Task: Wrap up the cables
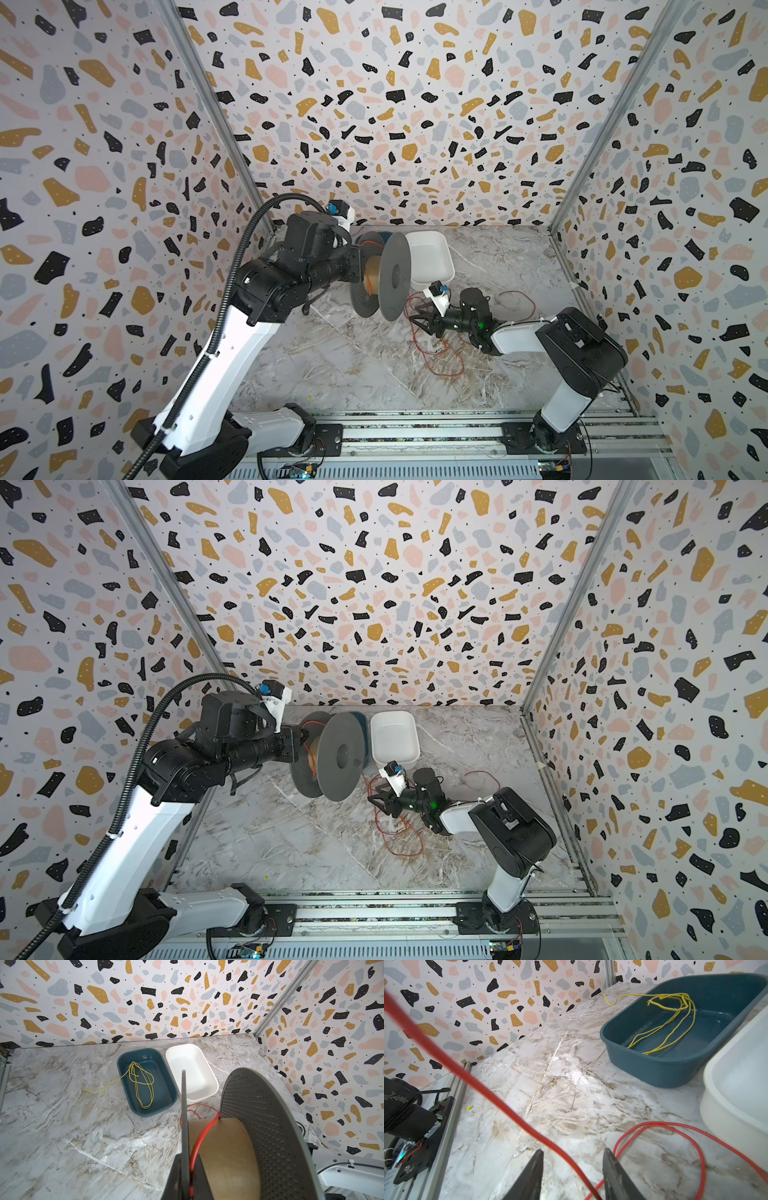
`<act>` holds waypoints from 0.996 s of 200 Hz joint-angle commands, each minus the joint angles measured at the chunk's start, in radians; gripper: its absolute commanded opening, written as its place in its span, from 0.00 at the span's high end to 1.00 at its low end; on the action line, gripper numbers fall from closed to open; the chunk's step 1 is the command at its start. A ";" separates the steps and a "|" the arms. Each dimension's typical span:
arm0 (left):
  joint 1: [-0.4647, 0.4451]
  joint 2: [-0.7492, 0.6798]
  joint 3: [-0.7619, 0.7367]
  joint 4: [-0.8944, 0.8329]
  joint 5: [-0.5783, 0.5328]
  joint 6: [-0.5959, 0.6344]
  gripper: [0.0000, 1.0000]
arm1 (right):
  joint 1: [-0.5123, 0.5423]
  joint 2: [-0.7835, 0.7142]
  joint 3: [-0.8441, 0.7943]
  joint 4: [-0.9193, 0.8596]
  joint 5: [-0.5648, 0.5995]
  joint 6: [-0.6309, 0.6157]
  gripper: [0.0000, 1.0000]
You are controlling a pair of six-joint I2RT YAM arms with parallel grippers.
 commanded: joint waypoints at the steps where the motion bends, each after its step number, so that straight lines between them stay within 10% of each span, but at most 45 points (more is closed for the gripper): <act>1: 0.007 0.005 0.064 0.079 -0.021 -0.004 1.00 | 0.010 -0.038 -0.014 0.025 0.024 -0.021 0.54; 47: 0.012 0.010 0.071 0.074 -0.045 0.002 1.00 | 0.020 -0.051 -0.058 0.061 0.045 -0.027 0.61; 104: 0.033 0.015 0.051 0.105 -0.048 -0.019 1.00 | 0.047 -0.087 -0.069 0.032 0.105 -0.050 1.00; 199: 0.098 0.000 0.009 0.176 -0.051 -0.057 1.00 | 0.119 -0.109 -0.050 -0.015 0.211 -0.087 1.00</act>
